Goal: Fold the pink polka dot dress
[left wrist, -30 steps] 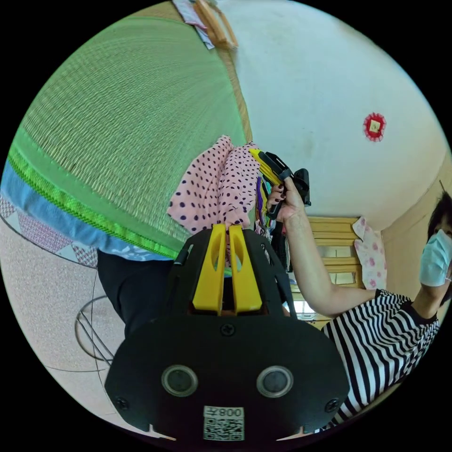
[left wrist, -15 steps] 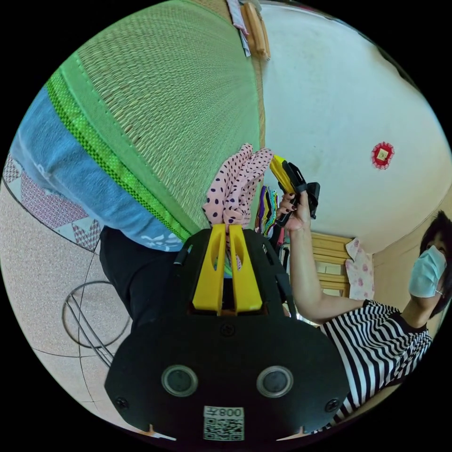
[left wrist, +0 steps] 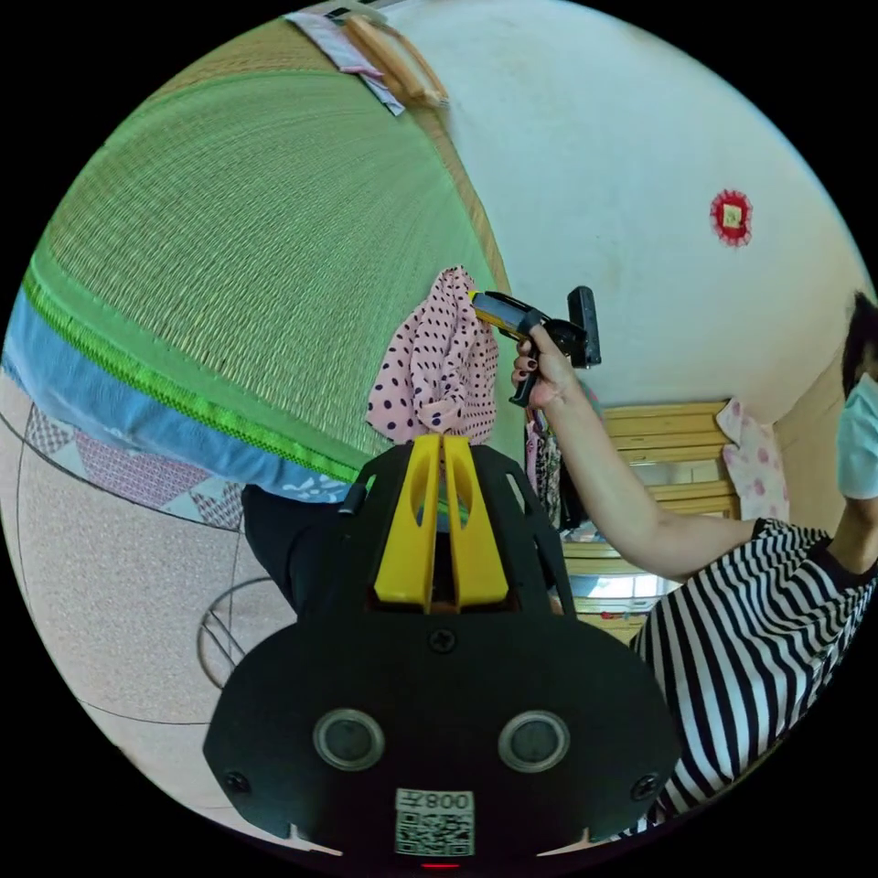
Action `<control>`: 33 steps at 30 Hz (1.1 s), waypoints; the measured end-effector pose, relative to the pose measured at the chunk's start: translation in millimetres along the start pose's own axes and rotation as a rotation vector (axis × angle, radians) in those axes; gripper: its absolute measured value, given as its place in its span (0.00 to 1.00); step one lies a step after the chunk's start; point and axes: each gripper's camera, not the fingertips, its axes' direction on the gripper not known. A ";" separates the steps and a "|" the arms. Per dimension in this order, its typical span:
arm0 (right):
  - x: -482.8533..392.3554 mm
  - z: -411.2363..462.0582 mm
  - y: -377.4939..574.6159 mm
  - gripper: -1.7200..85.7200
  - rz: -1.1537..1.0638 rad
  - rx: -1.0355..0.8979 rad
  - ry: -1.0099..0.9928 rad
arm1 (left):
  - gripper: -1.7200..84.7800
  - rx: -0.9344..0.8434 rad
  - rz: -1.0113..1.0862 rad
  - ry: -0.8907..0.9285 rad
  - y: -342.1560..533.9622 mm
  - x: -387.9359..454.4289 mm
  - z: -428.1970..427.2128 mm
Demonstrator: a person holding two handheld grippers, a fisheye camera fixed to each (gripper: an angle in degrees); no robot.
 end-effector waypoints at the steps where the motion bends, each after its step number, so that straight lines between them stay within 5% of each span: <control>1: -1.1 5.1 -4.6 0.02 -0.004 -0.020 0.017 | 0.02 -0.005 0.005 -0.015 -0.4 0.8 0.5; 12: 3.3 -35.7 -13.7 0.02 -0.054 0.030 -0.074 | 0.02 -0.025 0.222 -0.134 12.2 45.0 -2.8; 20: 35.1 -24.0 -26.1 0.02 0.023 -0.021 -0.093 | 0.02 0.004 0.129 -0.200 22.3 41.2 -2.9; 26: 65.7 -22.3 -16.8 0.02 0.056 -0.012 -0.143 | 0.02 0.058 0.255 -0.190 33.0 70.5 -2.5; 33: 92.4 -38.6 -1.9 0.02 0.044 0.010 -0.129 | 0.02 -0.043 0.340 -0.276 19.4 83.8 34.4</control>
